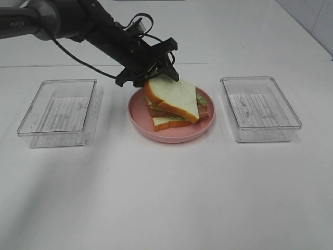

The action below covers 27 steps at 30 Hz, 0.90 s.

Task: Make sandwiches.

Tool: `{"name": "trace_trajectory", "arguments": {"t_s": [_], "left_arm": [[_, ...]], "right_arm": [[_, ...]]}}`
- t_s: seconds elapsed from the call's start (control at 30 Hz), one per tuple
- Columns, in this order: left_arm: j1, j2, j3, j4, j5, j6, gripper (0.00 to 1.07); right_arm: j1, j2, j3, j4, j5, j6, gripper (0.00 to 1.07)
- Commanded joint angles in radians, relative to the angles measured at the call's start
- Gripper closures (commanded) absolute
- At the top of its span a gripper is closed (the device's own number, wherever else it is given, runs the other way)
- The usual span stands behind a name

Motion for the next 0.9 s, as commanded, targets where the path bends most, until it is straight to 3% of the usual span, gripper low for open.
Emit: {"name": "trace_trajectory", "arguments": {"t_s": [0.03, 0.13, 0.27, 0.3, 0.33, 0.4, 0.43, 0.47, 0.53, 0.57, 0.73, 0.9], "left_arm": [[-0.006, -0.004, 0.002, 0.077, 0.02, -0.015, 0.14], [-0.006, -0.021, 0.0, 0.12, 0.033, -0.016, 0.07], [-0.006, -0.038, -0.026, 0.183, 0.061, -0.04, 0.07], [-0.006, -0.049, -0.054, 0.249, 0.094, -0.087, 0.07], [-0.006, -0.049, -0.054, 0.249, 0.094, -0.087, 0.07], [-0.006, -0.07, -0.109, 0.37, 0.168, -0.156, 0.07], [-0.006, -0.07, -0.109, 0.37, 0.168, -0.156, 0.07], [-0.006, -0.085, -0.149, 0.457, 0.225, -0.179, 0.07], [-0.006, -0.088, -0.167, 0.49, 0.253, -0.182, 0.07], [-0.006, -0.097, -0.21, 0.57, 0.329, -0.192, 0.07], [-0.005, -0.105, -0.287, 0.707, 0.505, -0.197, 0.07], [-0.005, -0.179, -0.262, 0.712, 0.505, -0.198, 0.07]], "right_arm": [[-0.006, -0.034, -0.002, 0.002, 0.0, -0.011, 0.2], [-0.006, -0.034, -0.002, 0.002, 0.0, -0.011, 0.2], [-0.006, -0.034, -0.002, 0.002, 0.0, -0.011, 0.2], [-0.006, -0.034, -0.002, 0.002, 0.0, -0.011, 0.2], [-0.006, -0.034, -0.002, 0.002, 0.0, -0.011, 0.2], [-0.006, -0.034, -0.002, 0.002, 0.0, -0.011, 0.2], [-0.006, -0.034, -0.002, 0.002, 0.0, -0.011, 0.2], [-0.006, -0.034, -0.002, 0.002, 0.0, -0.011, 0.2], [-0.006, -0.034, -0.002, 0.002, 0.0, -0.011, 0.2], [-0.006, -0.034, -0.002, 0.002, 0.0, -0.011, 0.2], [-0.006, -0.034, -0.002, 0.002, 0.0, -0.011, 0.2], [-0.006, -0.034, -0.002, 0.003, 0.0, -0.011, 0.2]]}}
